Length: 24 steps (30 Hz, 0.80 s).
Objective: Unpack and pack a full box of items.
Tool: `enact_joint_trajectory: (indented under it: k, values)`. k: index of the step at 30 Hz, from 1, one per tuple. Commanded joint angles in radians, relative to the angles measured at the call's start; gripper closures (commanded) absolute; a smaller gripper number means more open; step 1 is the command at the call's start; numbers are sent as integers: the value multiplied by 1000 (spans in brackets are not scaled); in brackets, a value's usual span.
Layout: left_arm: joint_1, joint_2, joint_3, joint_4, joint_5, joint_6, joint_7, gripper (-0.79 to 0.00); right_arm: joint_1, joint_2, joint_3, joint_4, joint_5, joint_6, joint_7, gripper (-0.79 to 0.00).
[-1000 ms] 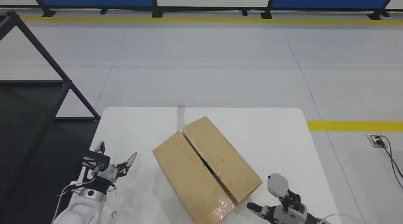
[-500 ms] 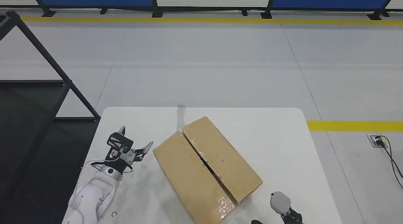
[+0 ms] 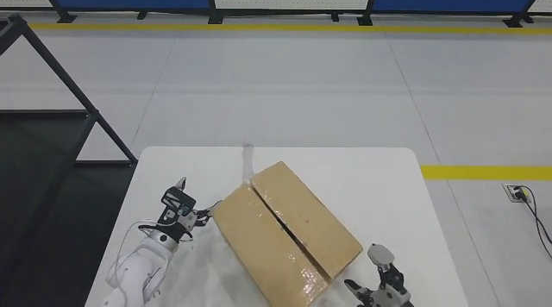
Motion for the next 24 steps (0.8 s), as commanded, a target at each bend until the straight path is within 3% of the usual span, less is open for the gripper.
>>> enact_joint_trajectory:
  k: [1, 14, 24]
  values:
    - [14, 2, -4, -12, -3, -1, 7, -785, 19, -4, -13, 12, 10, 23, 29, -785]
    - [108, 5, -9, -96, -53, 6, 1, -785, 78, -16, -52, 34, 24, 105, 88, -785]
    - [167, 7, -9, -166, -64, 10, -2, -785, 115, -25, -72, 36, -21, 112, 206, -785]
